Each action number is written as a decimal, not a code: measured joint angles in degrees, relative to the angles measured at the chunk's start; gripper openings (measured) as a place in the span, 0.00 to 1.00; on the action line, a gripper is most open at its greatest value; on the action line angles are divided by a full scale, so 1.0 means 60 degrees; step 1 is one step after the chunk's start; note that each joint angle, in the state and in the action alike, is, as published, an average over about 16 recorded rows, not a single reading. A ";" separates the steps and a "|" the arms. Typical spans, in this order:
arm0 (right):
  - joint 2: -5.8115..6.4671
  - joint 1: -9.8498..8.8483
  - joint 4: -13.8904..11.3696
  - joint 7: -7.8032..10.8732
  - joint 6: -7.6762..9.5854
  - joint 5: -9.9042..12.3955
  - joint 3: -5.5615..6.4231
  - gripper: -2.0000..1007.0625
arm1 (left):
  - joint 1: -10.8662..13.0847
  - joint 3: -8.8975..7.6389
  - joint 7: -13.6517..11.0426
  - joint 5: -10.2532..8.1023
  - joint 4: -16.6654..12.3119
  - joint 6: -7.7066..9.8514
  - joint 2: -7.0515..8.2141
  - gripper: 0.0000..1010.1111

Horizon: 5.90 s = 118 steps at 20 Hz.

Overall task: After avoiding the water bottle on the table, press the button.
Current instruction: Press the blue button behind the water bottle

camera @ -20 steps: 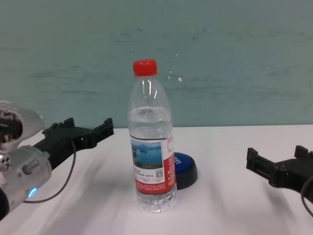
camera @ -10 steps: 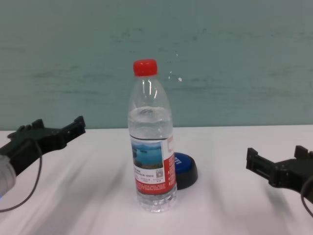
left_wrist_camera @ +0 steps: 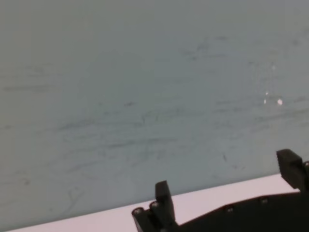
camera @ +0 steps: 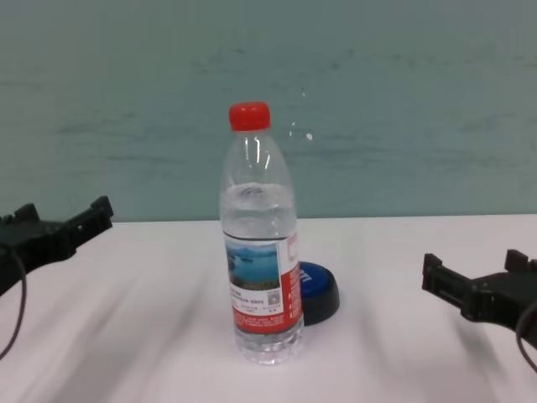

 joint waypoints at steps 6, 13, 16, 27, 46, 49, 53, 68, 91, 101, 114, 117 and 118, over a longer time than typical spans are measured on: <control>0.0000 0.0000 0.0000 0.0000 0.0000 0.0000 0.0000 1.00 | 0.0678 -0.0171 -0.0077 -0.0159 -0.0705 -0.0025 0.0089 1.00; -0.0001 0.0000 0.0000 0.0000 0.0000 0.0000 0.0000 1.00 | 0.1392 -0.0172 -0.0188 -0.0226 -0.1335 -0.0149 0.0155 1.00; 0.0000 0.0000 0.0000 0.0000 0.0000 0.0000 0.0000 1.00 | 0.1645 -0.0120 -0.0243 -0.0234 -0.1550 -0.0198 0.0176 1.00; 0.0000 0.0000 0.0000 0.0000 0.0000 0.0000 0.0000 1.00 | 0.2191 0.0215 -0.0310 -0.0126 -0.1989 -0.0398 0.0176 1.00; -0.0011 0.0056 0.0046 0.0123 0.0010 0.0011 0.0052 1.00 | 0.2142 0.0539 -0.0033 0.0353 -0.1873 -0.0498 -0.0016 1.00; -0.0030 0.0129 0.0113 0.0262 0.0017 0.0040 0.0118 1.00 | 0.2141 0.0538 -0.0030 0.0358 -0.1872 -0.0492 -0.0018 1.00; -0.0059 0.0287 0.0249 0.0522 0.0046 0.0083 0.0232 1.00 | 0.2139 0.0535 -0.0030 0.0357 -0.1871 -0.0488 -0.0018 1.00; -0.0243 0.1330 0.1110 0.1664 0.0318 0.0016 0.0554 1.00 | 0.2140 0.0533 -0.0030 0.0354 -0.1867 -0.0482 -0.0018 1.00; -0.0557 0.3454 0.3244 0.2652 0.0466 -0.0260 0.0156 1.00 | 0.2140 0.0533 -0.0030 0.0355 -0.1868 -0.0484 -0.0018 1.00; -0.0711 0.4189 0.4221 0.2895 0.0355 -0.0238 -0.0121 1.00 | 0.2140 0.0533 -0.0030 0.0355 -0.1868 -0.0483 -0.0018 1.00; -0.0874 0.4941 0.5383 0.3212 0.0306 -0.0136 -0.0379 1.00 | 0.2140 0.0533 -0.0030 0.0355 -0.1868 -0.0483 -0.0018 1.00; -0.0904 0.5078 0.5634 0.3278 0.0328 -0.0104 -0.0424 1.00 | 0.2140 0.0533 -0.0030 0.0355 -0.1868 -0.0483 -0.0018 1.00; -0.0913 0.5119 0.5713 0.3298 0.0337 -0.0092 -0.0437 1.00 | 0.2140 0.0533 -0.0030 0.0355 -0.1868 -0.0483 -0.0018 1.00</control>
